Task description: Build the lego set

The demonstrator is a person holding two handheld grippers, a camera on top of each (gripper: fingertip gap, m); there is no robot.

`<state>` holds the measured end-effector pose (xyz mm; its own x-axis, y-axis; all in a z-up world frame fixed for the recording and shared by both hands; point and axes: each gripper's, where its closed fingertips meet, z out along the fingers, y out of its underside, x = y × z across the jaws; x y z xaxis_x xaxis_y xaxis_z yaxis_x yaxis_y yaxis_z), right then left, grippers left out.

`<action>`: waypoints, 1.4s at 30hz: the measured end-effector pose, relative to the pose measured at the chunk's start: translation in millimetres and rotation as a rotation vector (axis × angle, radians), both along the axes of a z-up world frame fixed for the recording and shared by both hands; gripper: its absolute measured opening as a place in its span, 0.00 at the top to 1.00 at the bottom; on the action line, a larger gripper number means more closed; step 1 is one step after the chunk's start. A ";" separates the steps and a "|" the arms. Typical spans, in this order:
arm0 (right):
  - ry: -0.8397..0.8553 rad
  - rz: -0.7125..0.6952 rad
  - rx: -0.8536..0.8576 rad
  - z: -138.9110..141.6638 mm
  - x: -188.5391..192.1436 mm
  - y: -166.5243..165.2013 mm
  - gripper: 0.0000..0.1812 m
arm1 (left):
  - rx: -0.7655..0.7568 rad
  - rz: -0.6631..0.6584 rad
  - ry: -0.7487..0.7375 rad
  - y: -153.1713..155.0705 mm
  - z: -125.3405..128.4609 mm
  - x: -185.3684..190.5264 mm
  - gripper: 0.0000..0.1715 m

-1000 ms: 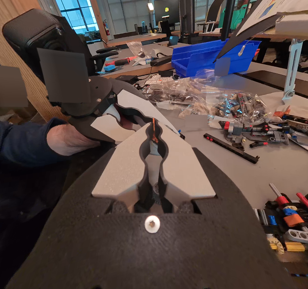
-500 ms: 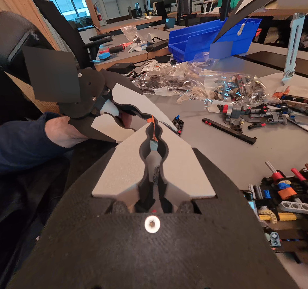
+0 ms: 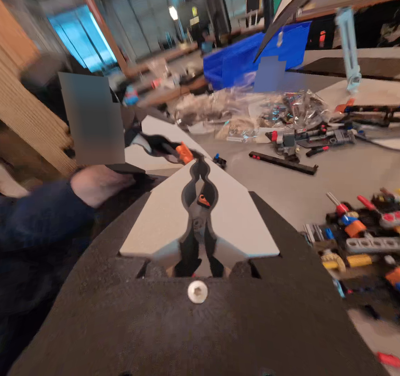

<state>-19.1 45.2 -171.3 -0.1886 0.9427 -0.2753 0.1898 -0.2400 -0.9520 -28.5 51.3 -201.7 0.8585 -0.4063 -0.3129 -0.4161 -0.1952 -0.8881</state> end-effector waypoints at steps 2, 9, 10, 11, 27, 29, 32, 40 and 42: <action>0.041 -0.004 0.057 8.1 -1.2 -1.9 1.00 | -0.012 -0.004 0.077 2.6 -7.0 4.5 0.92; -0.105 0.054 0.111 -21.3 -9.6 -11.0 0.88 | -0.008 0.021 0.174 5.7 -11.7 4.9 0.91; -0.102 0.055 0.104 -20.9 -9.5 -10.5 0.90 | -0.001 0.019 0.191 5.9 -11.5 6.9 0.91; -0.099 0.060 0.092 -20.5 -9.1 -10.6 0.91 | 0.003 0.021 0.206 6.3 -11.7 7.2 0.91; -0.044 0.062 0.026 -7.0 0.8 -9.7 0.99 | 0.067 0.053 0.197 4.7 2.0 10.4 0.87; -0.025 0.069 0.012 -3.2 2.7 -10.4 0.99 | 0.079 0.047 0.171 2.9 4.8 12.9 0.87; -0.008 0.079 0.011 0.2 4.7 -12.6 0.99 | 0.082 0.033 0.127 1.9 6.9 15.2 0.86; 0.009 0.097 0.031 2.4 5.0 -17.7 0.99 | 0.073 0.021 0.144 -1.4 5.2 16.5 0.87; -0.003 0.104 0.068 -0.5 3.7 -21.3 0.98 | 0.064 0.018 0.164 -1.4 2.2 17.4 0.87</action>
<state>-15.4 23.9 -171.8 -0.2857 0.9345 -0.2121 0.2130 -0.1539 -0.9648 -11.1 50.0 -199.5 0.8009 -0.3663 -0.4737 -0.5530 -0.1491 -0.8197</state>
